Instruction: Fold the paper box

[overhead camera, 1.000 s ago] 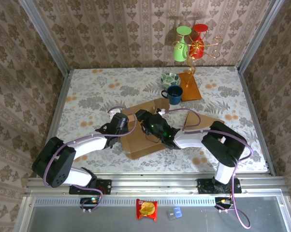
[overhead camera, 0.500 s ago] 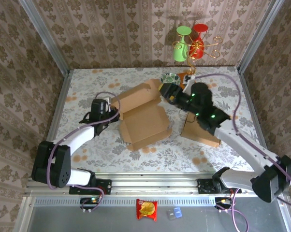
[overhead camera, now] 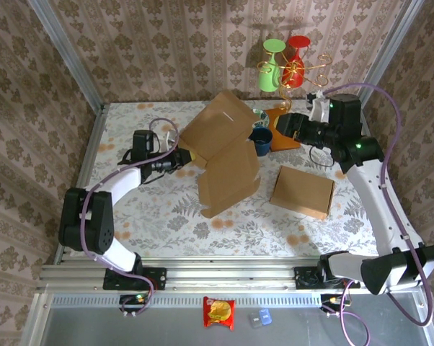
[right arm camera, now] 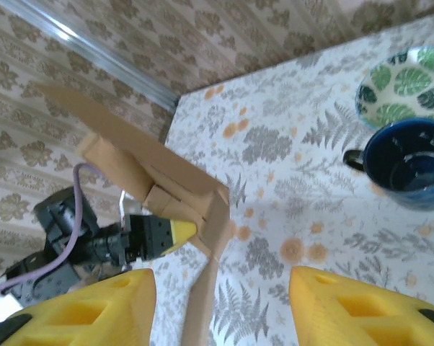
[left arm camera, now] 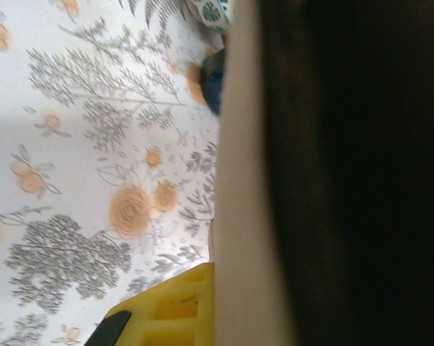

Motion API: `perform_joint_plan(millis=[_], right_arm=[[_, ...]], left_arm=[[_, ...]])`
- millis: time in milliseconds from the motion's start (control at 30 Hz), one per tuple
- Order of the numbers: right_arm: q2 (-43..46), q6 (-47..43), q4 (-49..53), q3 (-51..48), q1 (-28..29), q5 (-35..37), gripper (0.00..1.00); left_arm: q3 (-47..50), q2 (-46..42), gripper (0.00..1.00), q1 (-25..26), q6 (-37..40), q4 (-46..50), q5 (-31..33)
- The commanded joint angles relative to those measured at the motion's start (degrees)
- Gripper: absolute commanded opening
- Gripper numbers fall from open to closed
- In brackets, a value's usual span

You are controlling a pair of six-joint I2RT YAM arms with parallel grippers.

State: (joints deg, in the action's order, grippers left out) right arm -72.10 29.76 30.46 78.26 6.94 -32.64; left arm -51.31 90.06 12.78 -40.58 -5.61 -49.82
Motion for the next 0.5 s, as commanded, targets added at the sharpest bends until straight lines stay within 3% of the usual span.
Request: perform_joint_plan(millis=[0,133,467], right_arm=[[-0.6,-0.1,0.8,-2.0,0.0,-6.4,0.57],[-0.3,6.7,-10.1,-6.4,0.8,-9.8,0.63],[-5.9,8.9,-15.3,-4.3,3.9,-11.2,0.63]], left_arm=[[-2.2,0.9,0.00,-0.3,-6.6,-5.1,-8.5],[-2.8,1.5,0.00,-0.2,-8.7,-6.4,-9.9],[-4.5,2.7,0.00,1.0,-8.6,-5.2,-10.6]])
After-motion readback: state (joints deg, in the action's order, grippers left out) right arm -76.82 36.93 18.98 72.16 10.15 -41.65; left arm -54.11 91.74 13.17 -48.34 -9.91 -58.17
